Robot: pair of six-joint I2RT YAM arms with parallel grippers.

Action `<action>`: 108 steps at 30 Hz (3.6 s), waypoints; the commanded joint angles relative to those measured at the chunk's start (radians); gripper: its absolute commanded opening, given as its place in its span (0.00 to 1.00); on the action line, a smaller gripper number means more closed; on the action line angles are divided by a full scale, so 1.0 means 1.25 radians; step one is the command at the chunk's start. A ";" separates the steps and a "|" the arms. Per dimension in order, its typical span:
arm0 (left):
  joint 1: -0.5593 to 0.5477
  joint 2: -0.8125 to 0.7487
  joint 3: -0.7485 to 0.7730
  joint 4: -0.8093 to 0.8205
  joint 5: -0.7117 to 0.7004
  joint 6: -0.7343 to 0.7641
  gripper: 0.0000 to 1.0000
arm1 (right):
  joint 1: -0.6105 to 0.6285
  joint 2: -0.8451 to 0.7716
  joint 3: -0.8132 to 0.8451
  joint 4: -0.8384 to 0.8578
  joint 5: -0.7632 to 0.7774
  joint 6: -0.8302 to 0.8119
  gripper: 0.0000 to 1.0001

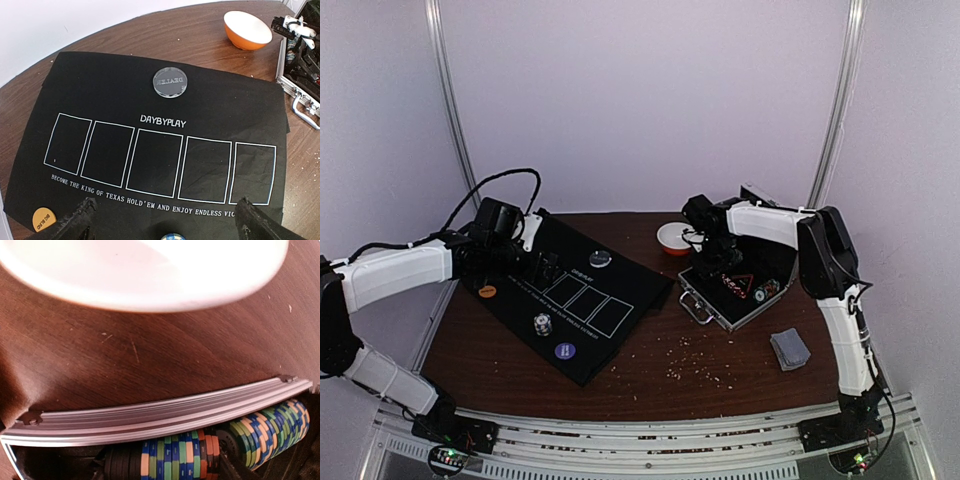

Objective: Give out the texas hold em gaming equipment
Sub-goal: Pick up the pile of poker chips from the chip case, then pass from the right arm to the left

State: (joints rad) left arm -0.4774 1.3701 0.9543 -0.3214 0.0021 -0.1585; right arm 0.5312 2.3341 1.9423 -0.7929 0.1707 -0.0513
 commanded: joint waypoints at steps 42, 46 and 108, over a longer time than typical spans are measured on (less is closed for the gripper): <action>-0.388 -0.061 -0.019 0.114 0.102 0.482 0.98 | 0.209 -0.427 -0.380 0.333 -0.767 0.444 0.00; -0.399 -0.051 -0.034 0.126 0.134 0.480 0.98 | 0.242 -0.439 -0.436 0.491 -0.800 0.542 0.00; -0.399 -0.008 0.001 0.075 0.059 0.410 0.00 | 0.317 -0.358 -0.418 0.643 -0.827 0.651 0.27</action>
State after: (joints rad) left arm -0.9779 1.3506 0.9112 -0.2268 0.0597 0.3756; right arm 0.9234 1.8698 1.3907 0.0078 -0.8604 0.7879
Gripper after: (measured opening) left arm 0.400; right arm 0.560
